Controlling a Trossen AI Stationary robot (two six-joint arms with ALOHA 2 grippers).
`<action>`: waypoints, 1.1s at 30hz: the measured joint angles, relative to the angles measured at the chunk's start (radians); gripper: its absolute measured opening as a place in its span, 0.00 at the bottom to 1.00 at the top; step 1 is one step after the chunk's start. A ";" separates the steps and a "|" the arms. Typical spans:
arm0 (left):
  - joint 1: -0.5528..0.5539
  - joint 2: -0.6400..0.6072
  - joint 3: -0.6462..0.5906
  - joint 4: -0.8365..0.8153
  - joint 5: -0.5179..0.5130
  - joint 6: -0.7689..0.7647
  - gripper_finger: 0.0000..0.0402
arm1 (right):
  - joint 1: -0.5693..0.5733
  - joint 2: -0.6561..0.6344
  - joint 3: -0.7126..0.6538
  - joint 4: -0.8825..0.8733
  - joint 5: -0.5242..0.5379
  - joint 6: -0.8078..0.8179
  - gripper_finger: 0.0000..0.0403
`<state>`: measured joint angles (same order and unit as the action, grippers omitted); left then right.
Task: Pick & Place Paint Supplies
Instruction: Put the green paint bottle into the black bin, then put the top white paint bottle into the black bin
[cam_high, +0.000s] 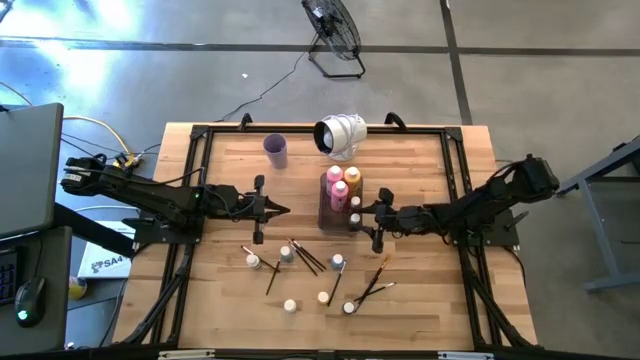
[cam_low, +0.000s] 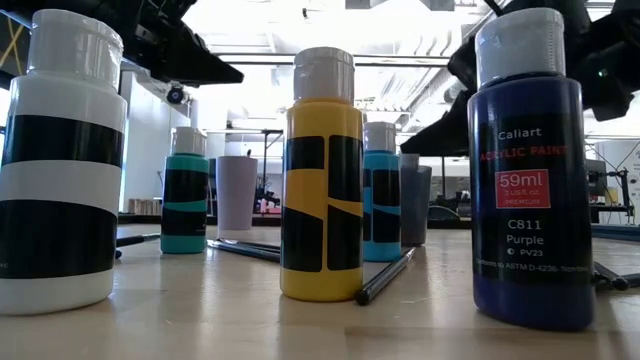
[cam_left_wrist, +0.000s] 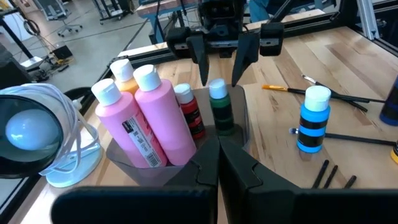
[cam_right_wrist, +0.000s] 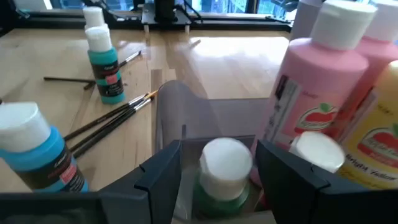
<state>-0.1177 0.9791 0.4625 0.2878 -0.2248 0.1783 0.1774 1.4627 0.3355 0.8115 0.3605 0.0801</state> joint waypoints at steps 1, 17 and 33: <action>0.000 0.000 0.000 0.000 -0.001 0.000 0.00 | 0.000 -0.006 0.000 0.001 0.000 0.000 0.49; 0.000 0.000 0.000 -0.001 -0.007 0.000 0.00 | 0.007 -0.188 0.000 0.007 0.006 -0.066 0.49; 0.000 0.000 0.000 0.000 -0.006 0.000 0.00 | 0.201 -0.386 0.002 -0.113 -0.080 -0.081 0.49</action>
<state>-0.1177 0.9794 0.4625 0.2874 -0.2310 0.1783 0.3787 1.0771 0.3370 0.6986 0.2810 -0.0013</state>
